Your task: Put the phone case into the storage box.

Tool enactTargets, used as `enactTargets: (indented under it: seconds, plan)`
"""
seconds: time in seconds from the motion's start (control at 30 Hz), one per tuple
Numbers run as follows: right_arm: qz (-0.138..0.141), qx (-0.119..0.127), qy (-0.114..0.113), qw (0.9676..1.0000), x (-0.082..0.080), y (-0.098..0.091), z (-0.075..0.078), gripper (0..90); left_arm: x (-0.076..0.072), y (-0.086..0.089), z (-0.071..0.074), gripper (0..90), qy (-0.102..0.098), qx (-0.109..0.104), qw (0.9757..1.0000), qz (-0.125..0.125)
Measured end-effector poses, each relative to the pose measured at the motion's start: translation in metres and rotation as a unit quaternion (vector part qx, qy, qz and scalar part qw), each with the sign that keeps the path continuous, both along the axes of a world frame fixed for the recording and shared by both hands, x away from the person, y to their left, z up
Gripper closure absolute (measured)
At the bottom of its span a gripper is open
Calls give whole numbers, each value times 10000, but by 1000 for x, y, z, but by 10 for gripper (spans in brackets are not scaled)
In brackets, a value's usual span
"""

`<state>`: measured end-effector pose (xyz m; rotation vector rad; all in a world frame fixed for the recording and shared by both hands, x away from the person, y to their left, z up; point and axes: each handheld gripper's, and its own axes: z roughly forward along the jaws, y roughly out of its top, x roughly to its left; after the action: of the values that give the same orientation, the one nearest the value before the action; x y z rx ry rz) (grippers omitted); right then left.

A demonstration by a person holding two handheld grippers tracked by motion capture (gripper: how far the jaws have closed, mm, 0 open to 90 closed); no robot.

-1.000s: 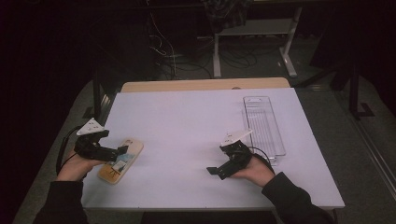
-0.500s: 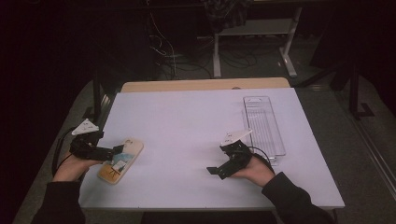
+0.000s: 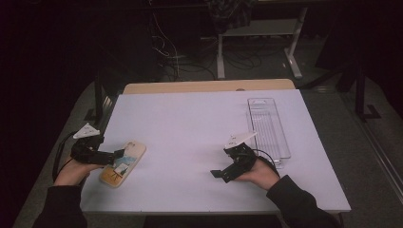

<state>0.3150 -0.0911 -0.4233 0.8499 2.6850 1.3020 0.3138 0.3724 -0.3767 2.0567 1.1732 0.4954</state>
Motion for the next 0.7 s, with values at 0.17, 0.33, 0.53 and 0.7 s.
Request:
enactTargets:
  seconds: [0.17,0.33,0.53,0.7]
  plan:
    - [1,-4,-5,10000,0,0,0,0,0,2,-5,0,87,43,9999,33]
    - [5,-24,-11,10000,0,0,0,0,-1,3,-9,0,165,107,9998,102]
    - [4,-26,-16,10000,0,0,0,0,-3,1,-16,0,281,132,9995,95]
    - [4,-28,-27,10000,0,0,0,0,-5,0,-21,0,332,178,9992,124]
